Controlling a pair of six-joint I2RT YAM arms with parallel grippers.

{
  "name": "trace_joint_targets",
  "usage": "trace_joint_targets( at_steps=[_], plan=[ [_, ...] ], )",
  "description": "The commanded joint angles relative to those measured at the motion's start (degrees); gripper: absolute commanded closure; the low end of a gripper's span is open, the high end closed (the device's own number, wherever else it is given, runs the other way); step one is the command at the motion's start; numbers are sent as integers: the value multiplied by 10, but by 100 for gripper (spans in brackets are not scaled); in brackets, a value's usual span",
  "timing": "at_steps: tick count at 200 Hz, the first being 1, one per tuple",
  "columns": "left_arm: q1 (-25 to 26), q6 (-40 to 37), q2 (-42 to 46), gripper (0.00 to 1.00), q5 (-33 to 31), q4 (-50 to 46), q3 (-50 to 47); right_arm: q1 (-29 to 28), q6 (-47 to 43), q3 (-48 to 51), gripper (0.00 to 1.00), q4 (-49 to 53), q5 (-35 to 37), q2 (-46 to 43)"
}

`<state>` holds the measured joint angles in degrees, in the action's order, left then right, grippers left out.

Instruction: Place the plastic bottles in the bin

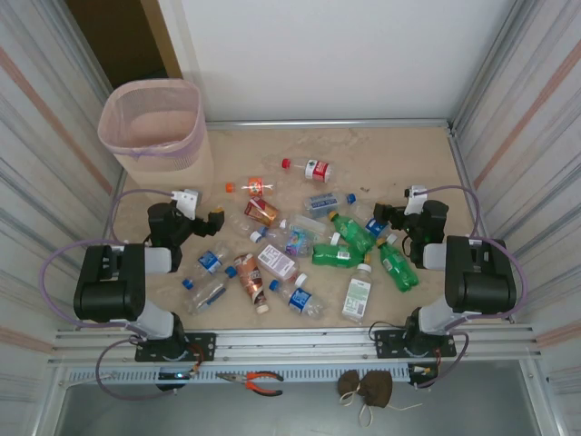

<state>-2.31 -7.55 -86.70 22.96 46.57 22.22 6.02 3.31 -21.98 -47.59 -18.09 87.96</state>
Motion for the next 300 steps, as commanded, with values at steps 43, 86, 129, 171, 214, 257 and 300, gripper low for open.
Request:
trace_joint_targets(
  at_steps=[43, 86, 129, 171, 214, 257, 300],
  plan=[
    [-2, -8, 5, 1, 6, 15, -3, 0, -13, 3, 1, -13, -10, 2],
    [-3, -9, 4, 1, 6, 14, -2, 0, -13, 3, 1, -13, -10, 2],
    [-3, -8, 4, 1, 5, 14, -2, 0, -14, 3, 1, -13, -10, 2],
    [-4, -7, 4, 1, 8, 14, -2, 0, -13, 1, 1, -13, -11, 3],
    [-4, -10, 12, 1, 2, 4, 0, -2, -13, 4, 1, -13, -2, -4],
    [2, 4, 78, 1, -45, -37, -10, -2, 0, -1, 1, 46, 24, -61],
    [52, -26, 154, 1, -130, -180, 24, -9, 2, -9, 1, 128, 66, -126]
  ],
)
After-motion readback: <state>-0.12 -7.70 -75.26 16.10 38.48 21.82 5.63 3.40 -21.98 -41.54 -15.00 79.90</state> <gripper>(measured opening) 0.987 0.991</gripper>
